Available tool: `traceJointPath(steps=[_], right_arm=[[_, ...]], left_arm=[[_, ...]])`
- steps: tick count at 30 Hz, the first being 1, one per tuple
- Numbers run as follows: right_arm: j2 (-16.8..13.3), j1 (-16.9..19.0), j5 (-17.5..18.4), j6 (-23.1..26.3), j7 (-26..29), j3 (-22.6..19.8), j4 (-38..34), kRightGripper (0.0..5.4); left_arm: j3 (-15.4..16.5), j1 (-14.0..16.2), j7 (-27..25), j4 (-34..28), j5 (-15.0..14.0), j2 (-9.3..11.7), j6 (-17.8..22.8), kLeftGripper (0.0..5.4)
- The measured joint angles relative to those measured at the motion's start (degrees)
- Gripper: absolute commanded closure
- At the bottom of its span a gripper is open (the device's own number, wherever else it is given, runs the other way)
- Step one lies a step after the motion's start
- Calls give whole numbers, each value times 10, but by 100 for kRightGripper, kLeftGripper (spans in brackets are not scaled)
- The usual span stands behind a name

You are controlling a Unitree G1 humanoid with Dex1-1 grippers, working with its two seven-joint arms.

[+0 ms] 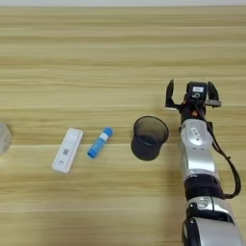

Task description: Move the objects on the table

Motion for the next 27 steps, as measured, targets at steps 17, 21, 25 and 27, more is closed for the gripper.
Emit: traceJointPath(steps=[17,21,25,27], right_arm=[[0,0,0,2,0,0,-1,0],[0,0,0,2,0,-1,-1,0],[0,0,0,3,0,-1,-2,0],[0,0,0,3,0,-1,-3,0]], left_arm=[[-37,-16,1,104,25,-3,-37,2],[-47,-38,2,145,34,-4,-58,2],[-51,-57,4,186,37,-5,-79,18],[-53,-64,4,202,37,-6,-85,32]])
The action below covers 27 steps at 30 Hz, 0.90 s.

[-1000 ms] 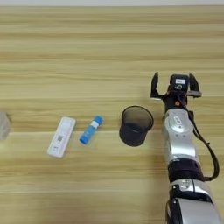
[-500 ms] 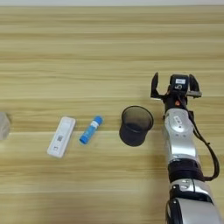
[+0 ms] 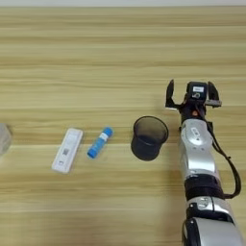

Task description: Move the objects on the table

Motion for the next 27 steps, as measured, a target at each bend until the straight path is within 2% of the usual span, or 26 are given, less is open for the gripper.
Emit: traceJointPath(steps=[10,27], right_arm=[[0,2,0,2,0,0,-11,0],[0,4,0,10,0,0,-15,0]], left_arm=[[-10,-17,-8,34,3,-6,-18,132],[-10,-18,-8,25,7,-12,-17,290]])
